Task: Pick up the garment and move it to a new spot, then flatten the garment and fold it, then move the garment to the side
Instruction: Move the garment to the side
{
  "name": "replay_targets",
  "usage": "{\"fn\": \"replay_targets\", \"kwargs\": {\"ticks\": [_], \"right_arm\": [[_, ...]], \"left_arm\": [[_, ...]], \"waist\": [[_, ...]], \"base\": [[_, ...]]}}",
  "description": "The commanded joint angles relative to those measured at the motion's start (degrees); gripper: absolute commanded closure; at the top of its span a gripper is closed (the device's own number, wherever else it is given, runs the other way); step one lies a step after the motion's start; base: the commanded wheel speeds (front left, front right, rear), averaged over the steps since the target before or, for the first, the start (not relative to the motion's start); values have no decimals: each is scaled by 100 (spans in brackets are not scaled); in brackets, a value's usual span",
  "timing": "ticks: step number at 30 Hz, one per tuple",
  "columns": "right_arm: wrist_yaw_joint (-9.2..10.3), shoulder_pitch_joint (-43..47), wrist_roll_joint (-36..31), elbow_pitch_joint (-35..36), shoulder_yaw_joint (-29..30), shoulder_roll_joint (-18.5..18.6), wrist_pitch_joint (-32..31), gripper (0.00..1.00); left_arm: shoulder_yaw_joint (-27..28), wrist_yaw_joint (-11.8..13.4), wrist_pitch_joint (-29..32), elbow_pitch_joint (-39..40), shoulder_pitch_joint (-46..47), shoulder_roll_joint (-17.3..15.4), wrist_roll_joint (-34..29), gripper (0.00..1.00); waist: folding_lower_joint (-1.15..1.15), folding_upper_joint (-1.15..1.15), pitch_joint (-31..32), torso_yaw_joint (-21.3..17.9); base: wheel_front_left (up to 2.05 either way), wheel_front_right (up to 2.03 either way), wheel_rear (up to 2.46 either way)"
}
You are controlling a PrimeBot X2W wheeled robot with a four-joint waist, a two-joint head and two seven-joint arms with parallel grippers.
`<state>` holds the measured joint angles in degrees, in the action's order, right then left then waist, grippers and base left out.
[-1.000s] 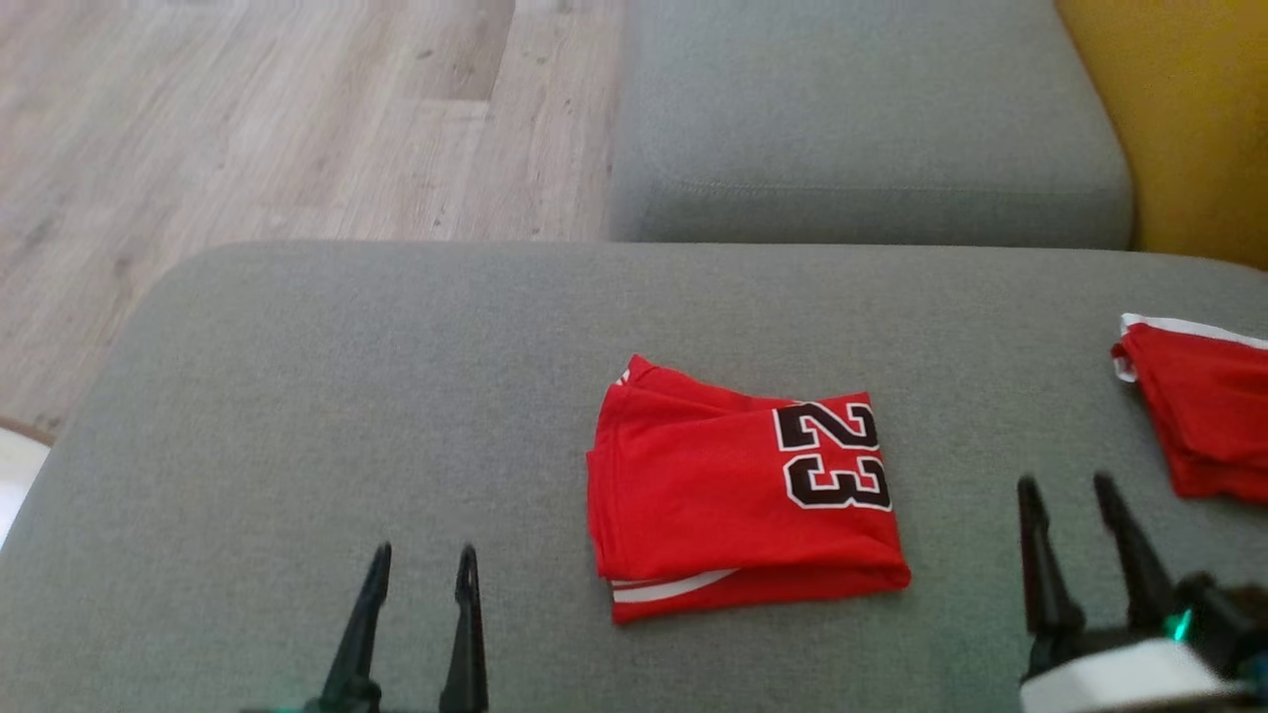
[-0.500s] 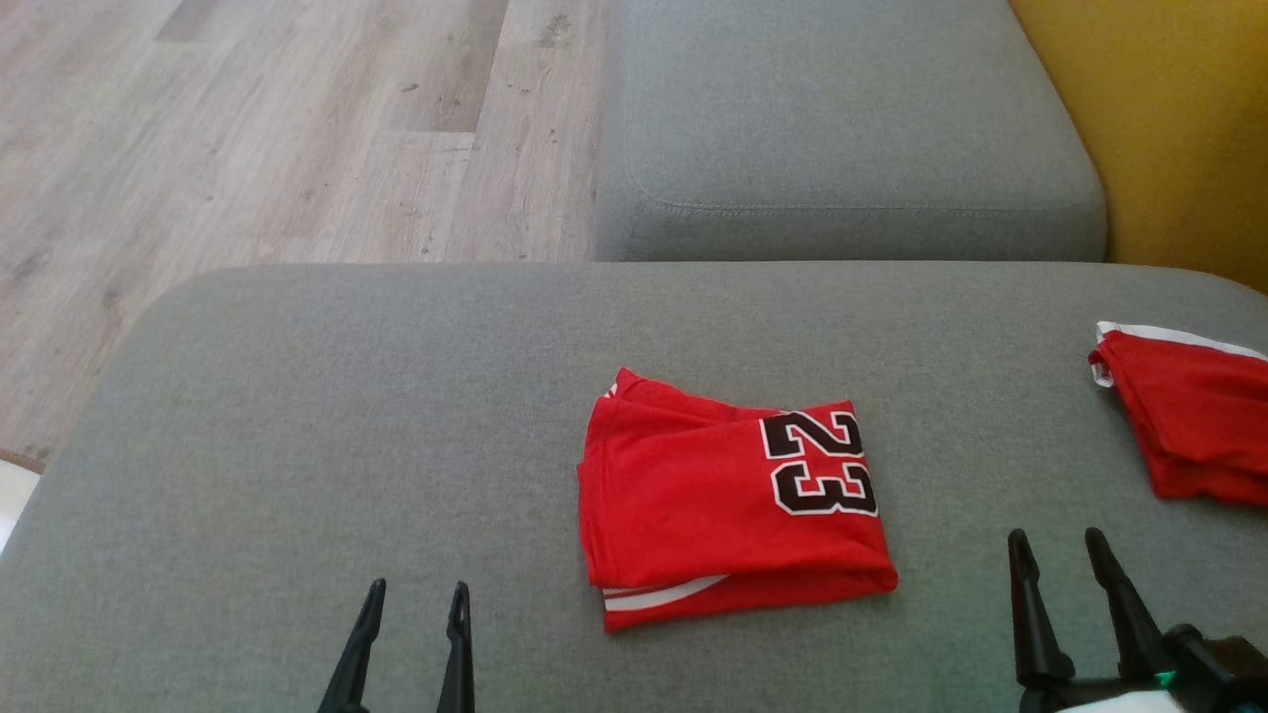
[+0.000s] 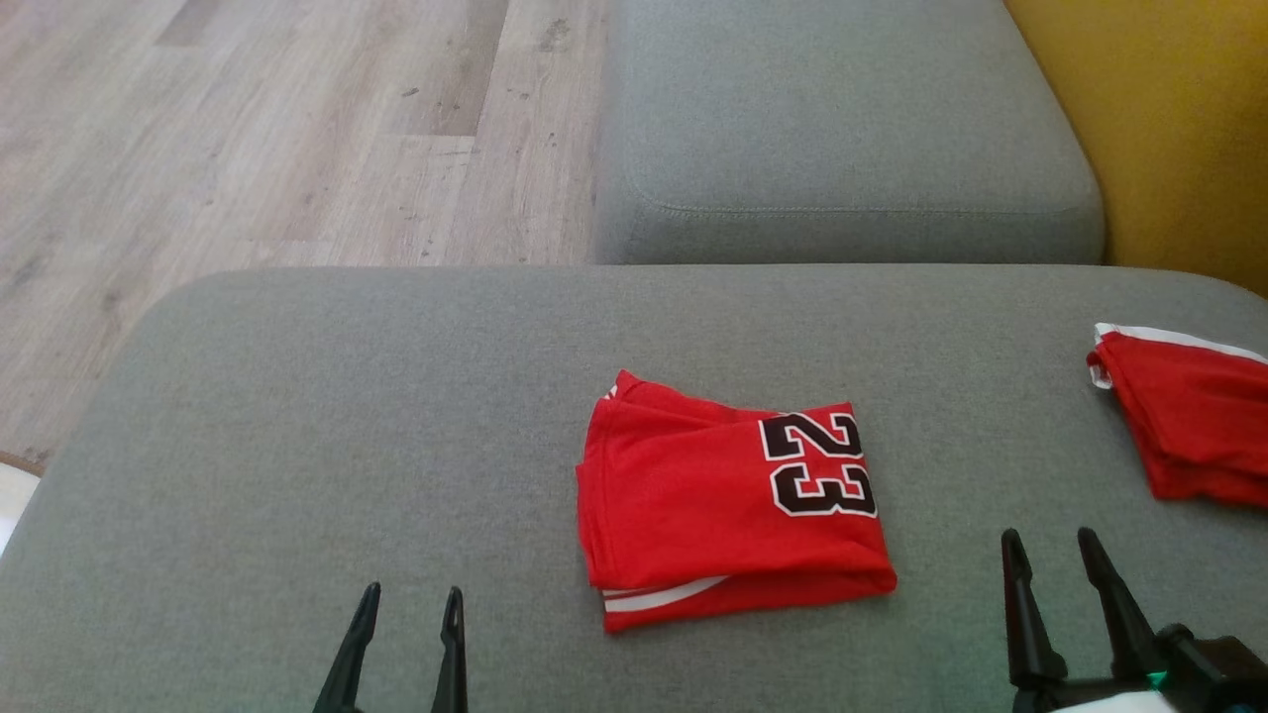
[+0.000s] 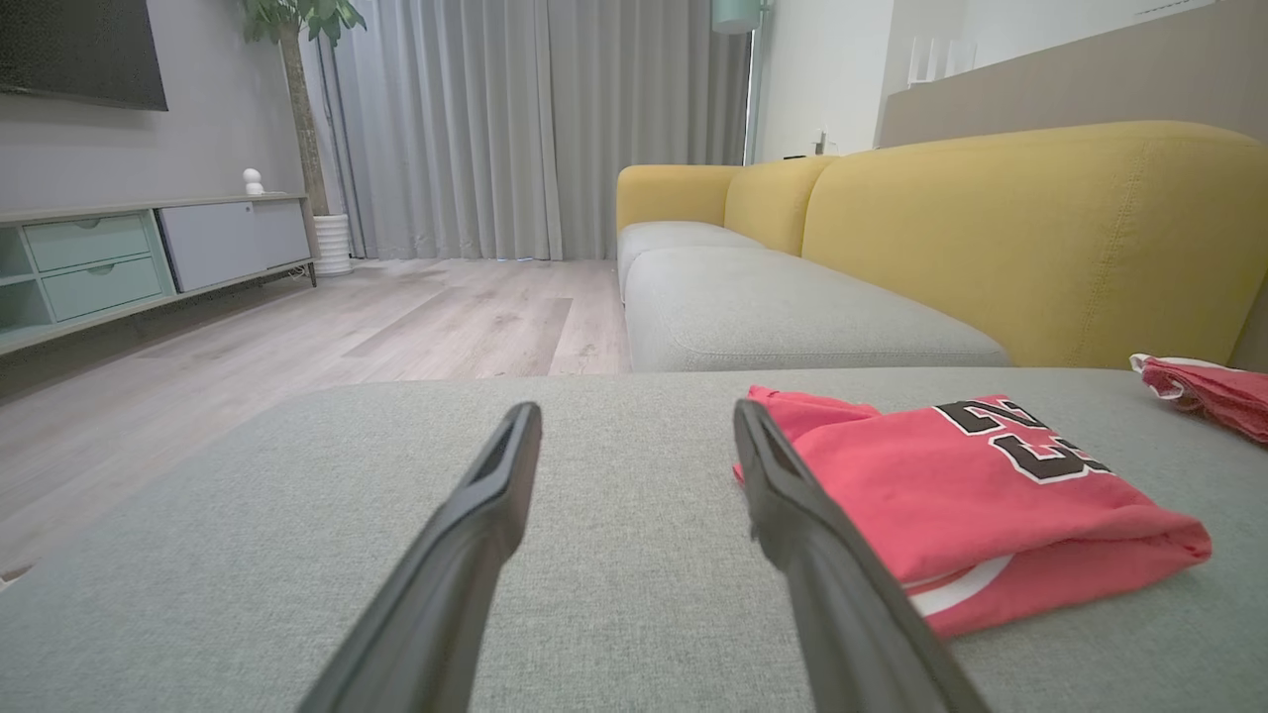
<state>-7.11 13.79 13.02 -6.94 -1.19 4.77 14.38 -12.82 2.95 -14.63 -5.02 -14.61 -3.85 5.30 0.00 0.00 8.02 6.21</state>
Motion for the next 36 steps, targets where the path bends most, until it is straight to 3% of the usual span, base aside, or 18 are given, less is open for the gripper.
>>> {"fn": "replay_targets", "kwargs": {"ticks": [1, 14, 22, 28, 36], "right_arm": [[-37, -155, -43, 210, -97, 77, 62, 0], [-37, -205, 160, 30, -78, 63, 62, 0], [-37, -844, 515, -991, -394, 345, 18, 0], [-37, -1802, 846, -1944, -457, 461, -838, 0], [-37, -2838, 1518, -2933, -659, 302, -1801, 0]], "left_arm": [[216, -33, -37, 164, 162, 84, -54, 0], [205, 55, -37, 124, 257, 94, -23, 0], [7, 96, -37, 227, 393, 96, 131, 0], [-197, 152, -37, 477, 489, 97, 357, 0], [-503, 244, -37, 639, 717, 97, 148, 0]], "waist": [[0, 0, 2, 0], [0, 0, -193, 79], [0, 0, -540, 253], [0, 0, -779, 404], [0, 0, -1076, 650]], "base": [[0, 0, 0], [0, 0, 0], [0, 0, 0], [0, 0, 0], [0, 0, 0]]}}
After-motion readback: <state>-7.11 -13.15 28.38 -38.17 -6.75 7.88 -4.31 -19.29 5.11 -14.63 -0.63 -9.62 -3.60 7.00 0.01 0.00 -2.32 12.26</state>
